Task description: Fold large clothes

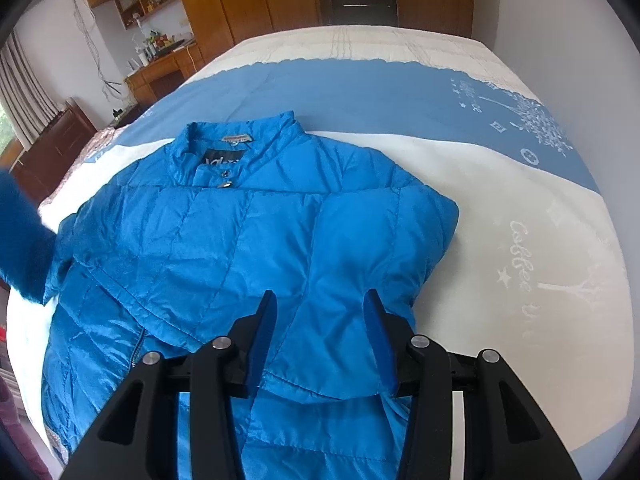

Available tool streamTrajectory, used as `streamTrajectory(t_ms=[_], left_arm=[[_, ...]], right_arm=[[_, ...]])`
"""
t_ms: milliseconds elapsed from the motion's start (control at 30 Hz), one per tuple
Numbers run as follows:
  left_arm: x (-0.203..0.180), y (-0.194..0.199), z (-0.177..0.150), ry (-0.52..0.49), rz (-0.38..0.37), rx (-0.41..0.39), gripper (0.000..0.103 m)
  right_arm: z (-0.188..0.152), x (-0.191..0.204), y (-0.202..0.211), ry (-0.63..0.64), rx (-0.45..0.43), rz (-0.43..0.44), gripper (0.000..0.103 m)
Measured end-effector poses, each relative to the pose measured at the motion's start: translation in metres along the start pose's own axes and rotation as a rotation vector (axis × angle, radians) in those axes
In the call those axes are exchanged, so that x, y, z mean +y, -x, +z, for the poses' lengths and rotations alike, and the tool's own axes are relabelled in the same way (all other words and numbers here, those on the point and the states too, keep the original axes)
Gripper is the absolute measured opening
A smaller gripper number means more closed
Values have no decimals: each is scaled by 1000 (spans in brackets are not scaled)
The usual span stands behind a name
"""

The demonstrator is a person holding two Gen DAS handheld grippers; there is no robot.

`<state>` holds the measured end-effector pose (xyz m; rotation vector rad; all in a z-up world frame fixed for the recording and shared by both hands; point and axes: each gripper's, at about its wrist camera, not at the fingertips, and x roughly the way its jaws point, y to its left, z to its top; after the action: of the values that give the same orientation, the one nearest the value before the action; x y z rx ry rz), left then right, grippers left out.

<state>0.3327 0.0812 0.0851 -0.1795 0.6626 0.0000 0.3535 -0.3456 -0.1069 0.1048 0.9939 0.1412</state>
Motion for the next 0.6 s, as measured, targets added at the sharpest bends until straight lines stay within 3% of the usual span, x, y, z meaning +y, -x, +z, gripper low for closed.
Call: streamTrajectory(t_ms=[200, 400, 600], left_arm=[[-97, -55, -17, -127, -119, 108, 18], [-135, -117, -47, -152, -216, 252, 18], [-141, -133, -84, -201, -259, 348, 21]], right_arm=[[-1, -3, -5, 0, 11, -3, 45], [-2, -4, -10, 3, 22, 4, 45], [-3, -8, -19, -11, 40, 20, 45]])
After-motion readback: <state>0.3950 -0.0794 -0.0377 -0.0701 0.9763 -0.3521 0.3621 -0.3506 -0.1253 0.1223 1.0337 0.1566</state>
